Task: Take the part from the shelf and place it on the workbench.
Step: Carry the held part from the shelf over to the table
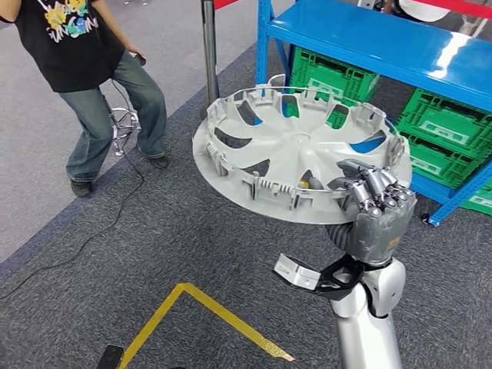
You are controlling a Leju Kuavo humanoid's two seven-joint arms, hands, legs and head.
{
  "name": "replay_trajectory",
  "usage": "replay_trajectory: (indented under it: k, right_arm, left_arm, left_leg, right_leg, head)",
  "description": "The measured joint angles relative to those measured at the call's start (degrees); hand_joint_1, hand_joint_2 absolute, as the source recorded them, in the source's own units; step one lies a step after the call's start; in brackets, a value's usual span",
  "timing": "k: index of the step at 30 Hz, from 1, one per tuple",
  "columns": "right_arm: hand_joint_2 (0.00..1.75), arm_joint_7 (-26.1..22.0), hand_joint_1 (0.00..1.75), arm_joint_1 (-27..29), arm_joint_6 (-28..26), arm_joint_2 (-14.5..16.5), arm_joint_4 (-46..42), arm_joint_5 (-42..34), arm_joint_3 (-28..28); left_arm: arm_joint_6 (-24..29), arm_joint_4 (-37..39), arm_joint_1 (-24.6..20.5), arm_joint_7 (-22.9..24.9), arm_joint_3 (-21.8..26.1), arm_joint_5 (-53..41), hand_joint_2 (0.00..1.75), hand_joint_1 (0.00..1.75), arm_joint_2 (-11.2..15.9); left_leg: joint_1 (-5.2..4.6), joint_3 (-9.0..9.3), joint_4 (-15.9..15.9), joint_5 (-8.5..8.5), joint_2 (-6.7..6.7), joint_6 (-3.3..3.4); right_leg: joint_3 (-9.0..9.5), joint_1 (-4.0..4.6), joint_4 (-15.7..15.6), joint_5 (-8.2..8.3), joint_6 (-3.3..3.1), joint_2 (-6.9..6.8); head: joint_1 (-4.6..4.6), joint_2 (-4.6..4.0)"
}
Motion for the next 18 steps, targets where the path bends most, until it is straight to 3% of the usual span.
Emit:
replay_trajectory:
  k: [2, 4, 6, 7, 8, 9, 11, 13, 15, 16, 18]
  right_arm:
    - [1.75, -0.01, 1.75, -0.09, 0.00, 0.16, -1.38, -0.16, -0.27]
    - [1.75, -0.01, 1.75, -0.11, 0.00, 0.22, -2.67, -0.51, -0.62]
    - [1.75, -0.01, 1.75, -0.07, 0.00, 0.23, -3.78, -0.88, -1.04]
    - [1.75, -0.01, 1.75, -0.04, 0.00, 0.23, -4.22, -1.05, -1.24]
    - [1.75, -0.01, 1.75, -0.01, 0.00, 0.23, -4.66, -1.26, -1.43]
    - [1.75, -0.01, 1.75, 0.03, 0.00, 0.23, -5.14, -1.53, -1.62]
    - [1.75, -0.01, 1.75, 0.03, 0.00, 0.23, -6.20, -1.99, -1.99]
    - [1.75, -0.02, 1.75, -0.03, 0.00, 0.23, -7.16, -2.19, -2.34]
    - [1.75, -0.03, 1.75, -0.07, 0.00, 0.23, -7.75, -2.34, -2.62]
    - [1.75, -0.01, 1.75, -0.07, 0.00, 0.23, -7.96, -2.45, -2.73]
    - [1.75, 0.01, 1.75, -0.04, 0.00, 0.23, -8.41, -2.65, -2.99]
  left_arm:
    - [-0.10, 0.00, 0.20, 0.11, -0.01, -0.13, 0.00, 0.00, 0.01]
    - [-0.17, 0.00, 0.05, 0.15, -0.02, -0.21, 0.00, 0.00, -0.02]
    - [-0.17, 0.00, -0.08, 0.17, -0.01, -0.25, 0.00, 0.00, 0.01]
    - [-0.17, 0.00, -0.04, 0.22, -0.01, -0.27, 0.00, 0.00, 0.03]
    - [-0.17, 0.00, 0.03, 0.26, -0.01, -0.28, 0.00, 0.00, 0.08]
    - [-0.18, 0.00, 0.07, 0.31, 0.00, -0.28, 0.00, 0.00, 0.16]
    - [-0.28, 0.00, -0.06, 0.34, -0.01, -0.28, 0.00, 0.00, 0.19]
    - [-0.39, 0.00, -0.24, 0.37, -0.01, -0.28, 0.00, 0.00, 0.16]
    - [-0.44, 0.00, -0.21, 0.42, -0.01, -0.28, 0.00, 0.00, 0.28]
    - [-0.46, 0.00, -0.16, 0.45, -0.01, -0.28, 0.00, 0.00, 0.34]
    - [-0.48, 0.00, -0.26, 0.51, -0.01, -0.27, 0.00, 0.00, 0.40]
  left_leg:
    - [-0.16, -0.79, 1.34, -1.10, 2.26, -0.52]
    - [-0.16, -3.43, 6.85, -4.40, 6.06, -1.15]
    - [0.32, -6.59, 13.67, -7.20, 7.39, -1.89]
    - [0.61, -7.15, 15.09, -7.29, 7.59, -2.24]
    - [0.90, -6.59, 14.29, -6.33, 7.82, -2.58]
    - [1.19, -4.92, 11.37, -4.58, 8.31, -2.90]
    - [1.37, -0.93, 3.97, -1.80, 10.92, -3.28]
    - [1.08, 0.65, 0.76, -1.41, 12.32, -2.43]
    - [0.76, 0.47, 0.82, -1.60, 11.08, -1.03]
    - [0.71, 0.47, 0.76, -1.58, 10.45, -0.57]
    - [0.70, 0.53, 0.66, -1.45, 9.13, 0.33]
  right_leg:
    - [0.50, -0.24, -1.03, 0.50, -0.30, -1.63]
    - [0.77, -0.29, -1.61, 0.73, -0.52, -3.48]
    - [0.73, -0.32, -1.62, 0.65, -0.49, -5.30]
    - [0.71, -0.38, -1.59, 0.58, -0.40, -6.15]
    - [0.70, -0.49, -1.54, 0.48, -0.24, -6.94]
    - [0.72, -0.61, -1.42, 0.33, 0.00, -7.68]
    - [0.68, -0.52, -0.82, -0.19, 0.82, -8.95]
    - [0.67, -0.17, -0.30, -0.71, 1.64, -9.95]
    - [0.91, -0.25, -0.26, -1.03, 2.20, -10.83]
    - [0.83, -0.49, 0.05, -1.46, 2.48, -10.29]
    - [-0.83, -0.93, 3.64, -3.84, 2.80, -7.40]
  head:
    - [-0.16, 0.00]
    - [-0.41, 0.00]
    - [-0.50, 0.00]
    - [-0.49, 0.00]
    - [-0.51, 0.00]
    - [-0.50, 0.00]
    - [-0.65, 0.00]
    - [-0.58, 0.00]
    - [-0.37, 0.00]
    - [-0.32, 0.00]
    - [-0.20, 0.00]
